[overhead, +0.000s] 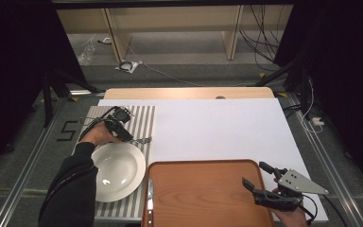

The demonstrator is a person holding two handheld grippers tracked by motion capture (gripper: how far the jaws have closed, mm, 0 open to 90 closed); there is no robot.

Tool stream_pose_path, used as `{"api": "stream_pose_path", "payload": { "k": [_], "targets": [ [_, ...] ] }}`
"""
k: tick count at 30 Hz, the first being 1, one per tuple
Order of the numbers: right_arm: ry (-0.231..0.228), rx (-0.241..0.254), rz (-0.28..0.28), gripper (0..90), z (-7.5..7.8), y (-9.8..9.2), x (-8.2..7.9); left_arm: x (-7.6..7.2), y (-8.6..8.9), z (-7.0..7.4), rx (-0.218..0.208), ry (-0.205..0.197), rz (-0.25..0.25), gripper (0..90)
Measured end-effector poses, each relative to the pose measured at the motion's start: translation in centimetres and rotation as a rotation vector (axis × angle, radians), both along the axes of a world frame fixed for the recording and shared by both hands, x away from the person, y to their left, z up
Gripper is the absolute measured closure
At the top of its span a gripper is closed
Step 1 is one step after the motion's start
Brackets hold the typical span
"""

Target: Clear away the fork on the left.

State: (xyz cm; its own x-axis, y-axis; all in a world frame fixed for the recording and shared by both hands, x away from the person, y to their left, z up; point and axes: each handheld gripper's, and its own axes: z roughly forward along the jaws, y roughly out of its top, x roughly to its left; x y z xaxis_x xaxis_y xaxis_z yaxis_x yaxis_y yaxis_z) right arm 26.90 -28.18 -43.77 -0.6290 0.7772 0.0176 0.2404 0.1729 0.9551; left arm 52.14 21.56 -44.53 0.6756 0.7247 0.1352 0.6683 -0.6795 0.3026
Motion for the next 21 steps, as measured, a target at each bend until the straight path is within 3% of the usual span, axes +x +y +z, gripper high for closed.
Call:
{"api": "stream_pose_path", "payload": {
  "k": [21],
  "targets": [
    [0.001, 0.000, 0.004, 20.3, -0.02, -0.06, 0.07, 0.29, -0.60, -0.56, 0.033, 0.044, -0.109, 48.2]
  ]
}}
